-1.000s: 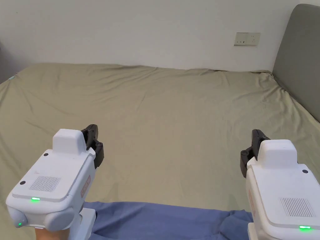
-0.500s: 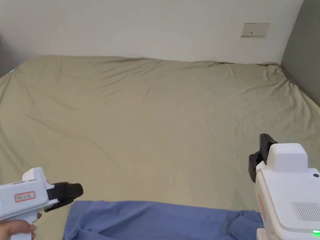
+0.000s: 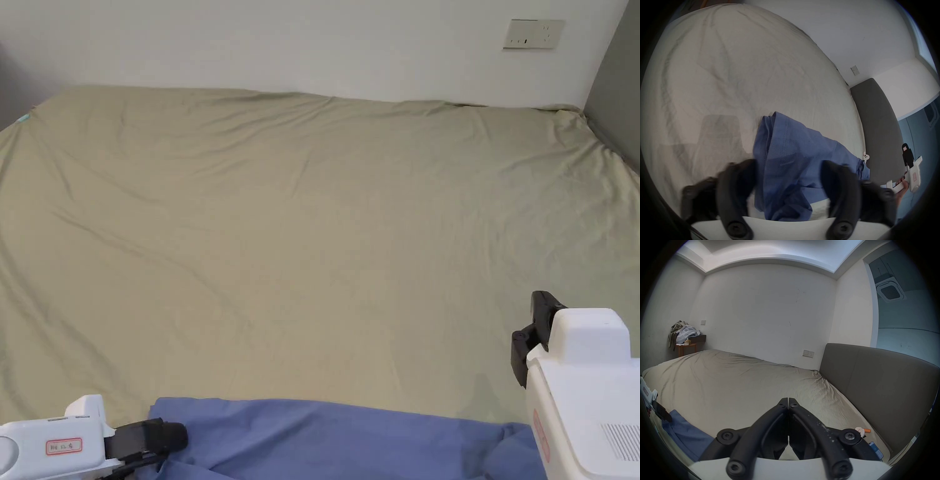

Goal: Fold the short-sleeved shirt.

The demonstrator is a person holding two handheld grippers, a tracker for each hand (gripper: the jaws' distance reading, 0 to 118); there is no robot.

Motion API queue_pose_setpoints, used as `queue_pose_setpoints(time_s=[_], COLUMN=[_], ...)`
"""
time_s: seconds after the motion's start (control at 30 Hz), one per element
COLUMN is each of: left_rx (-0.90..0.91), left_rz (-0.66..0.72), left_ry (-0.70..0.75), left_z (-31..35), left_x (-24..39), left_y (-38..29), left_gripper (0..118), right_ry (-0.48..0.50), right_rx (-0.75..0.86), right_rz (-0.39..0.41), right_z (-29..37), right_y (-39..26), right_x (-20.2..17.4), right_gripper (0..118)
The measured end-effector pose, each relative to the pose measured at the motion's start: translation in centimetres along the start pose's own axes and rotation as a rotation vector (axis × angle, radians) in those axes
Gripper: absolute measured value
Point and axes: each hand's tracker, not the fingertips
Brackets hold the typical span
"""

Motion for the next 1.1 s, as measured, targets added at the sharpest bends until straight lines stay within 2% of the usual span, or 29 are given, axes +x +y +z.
queue_pose_setpoints(time_s=[0.03,0.13,0.17,0.2,0.23,0.43,0.57,0.67,0.73,0.93,1.1], left_rx=[0.005,0.025,0.015,0.010,0.010,0.106,0.117,0.200,0.175,0.131,0.047], left_rz=[-0.004,-0.007,-0.004,-0.018,-0.052,-0.173,-0.166,-0.221,-0.167,-0.295,-0.393], left_ry=[-0.002,0.004,0.016,0.026,0.039,0.120,0.117,0.243,0.284,0.341,0.224], left_z=[-0.3,-0.8,-1.2,-1.6,-2.0,1.4,5.2,7.4,8.1,6.0,1.6], left_x=[0.3,0.6,0.8,1.1,1.6,4.5,4.8,4.0,3.6,8.3,14.4], left_y=[-0.2,0.0,-0.2,-0.5,-0.8,-0.3,1.4,2.5,2.4,0.5,-2.2], left_gripper=[66,40,20,12,9,6,5,5,5,5,5], right_ry=[-0.003,-0.010,-0.013,-0.015,-0.018,-0.030,-0.032,-0.032,-0.029,-0.030,-0.029], right_rx=[-0.002,-0.008,-0.010,-0.012,-0.016,-0.013,0.003,0.014,0.019,0.028,0.037], right_rz=[0.002,0.002,0.000,-0.001,-0.001,-0.001,-0.018,-0.028,-0.031,-0.048,-0.050], right_z=[-0.1,-0.2,-0.3,-0.4,-0.4,0.0,0.3,0.7,0.9,1.7,2.5], right_y=[0.0,-0.1,-0.1,-0.1,-0.2,0.0,0.3,0.4,0.3,0.2,0.1], right_x=[0.0,0.4,0.5,0.6,0.8,1.8,2.4,2.6,2.9,3.9,4.5], right_gripper=[2,2,2,2,2,2,2,2,2,2,2])
